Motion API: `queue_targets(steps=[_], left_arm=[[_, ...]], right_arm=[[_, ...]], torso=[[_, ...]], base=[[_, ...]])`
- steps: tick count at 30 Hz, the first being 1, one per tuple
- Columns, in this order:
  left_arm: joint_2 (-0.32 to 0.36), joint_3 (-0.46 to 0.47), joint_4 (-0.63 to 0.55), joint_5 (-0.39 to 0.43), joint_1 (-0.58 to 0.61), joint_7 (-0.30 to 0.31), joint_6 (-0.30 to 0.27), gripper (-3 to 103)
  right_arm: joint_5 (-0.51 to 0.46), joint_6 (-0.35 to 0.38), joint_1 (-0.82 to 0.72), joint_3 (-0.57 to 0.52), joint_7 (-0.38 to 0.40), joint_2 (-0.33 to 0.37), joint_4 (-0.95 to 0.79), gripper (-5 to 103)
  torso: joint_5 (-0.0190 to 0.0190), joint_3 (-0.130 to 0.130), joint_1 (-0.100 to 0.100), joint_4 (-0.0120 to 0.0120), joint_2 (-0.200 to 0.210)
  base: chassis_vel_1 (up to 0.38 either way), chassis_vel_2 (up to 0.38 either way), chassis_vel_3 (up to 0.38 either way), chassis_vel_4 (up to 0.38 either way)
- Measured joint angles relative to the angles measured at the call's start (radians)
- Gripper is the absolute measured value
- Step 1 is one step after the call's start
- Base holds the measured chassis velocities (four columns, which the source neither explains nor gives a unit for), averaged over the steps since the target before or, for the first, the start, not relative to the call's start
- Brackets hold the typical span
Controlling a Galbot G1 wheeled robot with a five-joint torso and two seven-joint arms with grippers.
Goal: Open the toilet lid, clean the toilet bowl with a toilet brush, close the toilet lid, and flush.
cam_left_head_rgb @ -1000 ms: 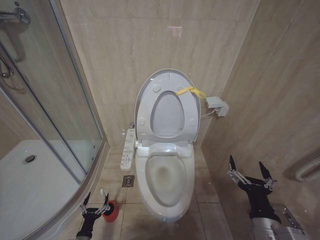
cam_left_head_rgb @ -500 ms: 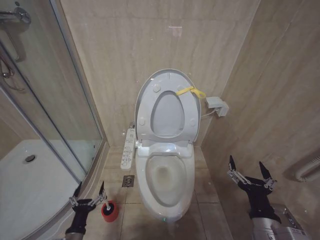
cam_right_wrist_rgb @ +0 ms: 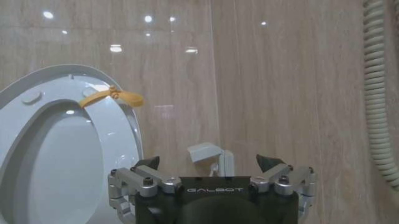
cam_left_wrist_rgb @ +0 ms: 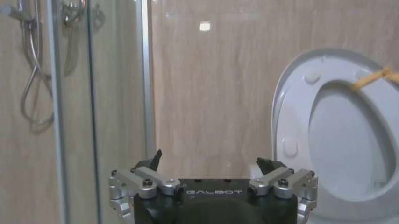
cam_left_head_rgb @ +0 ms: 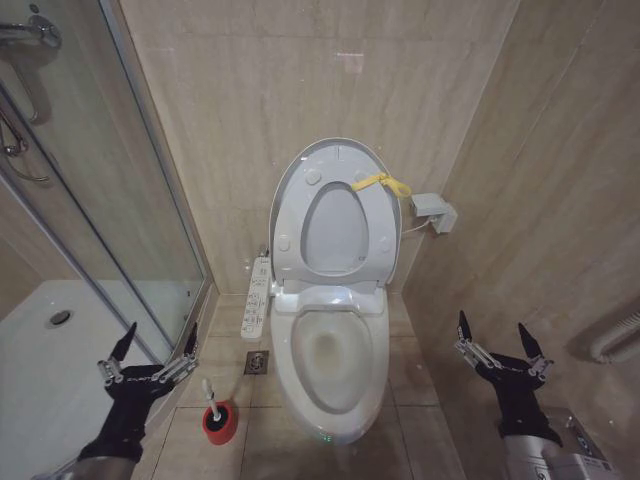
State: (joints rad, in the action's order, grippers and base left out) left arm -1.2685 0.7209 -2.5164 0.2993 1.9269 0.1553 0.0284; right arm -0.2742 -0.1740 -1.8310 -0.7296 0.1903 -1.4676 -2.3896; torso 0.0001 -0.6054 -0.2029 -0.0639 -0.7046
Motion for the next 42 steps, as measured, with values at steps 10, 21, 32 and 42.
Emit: queue_targets(steps=[10, 21, 32, 42], left_arm=[[-0.033, -0.018, 0.003, -0.033, 0.061, -0.035, -0.005, 100], [-0.017, 0.016, 0.011, -0.033, 0.054, -0.066, 0.011, 100], [-0.016, 0.017, 0.014, -0.033, 0.052, -0.067, 0.013, 100], [-0.016, 0.016, 0.015, -0.033, 0.052, -0.067, 0.014, 100]], right_arm=[[0.000, 0.000, 0.000, 0.000, 0.000, 0.000, 0.000, 100], [0.000, 0.000, 0.000, 0.000, 0.000, 0.000, 0.000, 100], [0.000, 0.000, 0.000, 0.000, 0.000, 0.000, 0.000, 100], [0.000, 0.000, 0.000, 0.000, 0.000, 0.000, 0.000, 100]], torso=[[-0.0001, 0.000, 0.000, -0.0002, 0.000], [-0.0001, 0.000, 0.000, -0.0002, 0.000], [-0.0001, 0.000, 0.000, -0.0002, 0.000], [-0.0001, 0.000, 0.000, -0.0002, 0.000]], base=[[0.000, 0.000, 0.000, 0.000], [0.000, 0.000, 0.000, 0.000], [0.000, 0.000, 0.000, 0.000], [0.000, 0.000, 0.000, 0.000]])
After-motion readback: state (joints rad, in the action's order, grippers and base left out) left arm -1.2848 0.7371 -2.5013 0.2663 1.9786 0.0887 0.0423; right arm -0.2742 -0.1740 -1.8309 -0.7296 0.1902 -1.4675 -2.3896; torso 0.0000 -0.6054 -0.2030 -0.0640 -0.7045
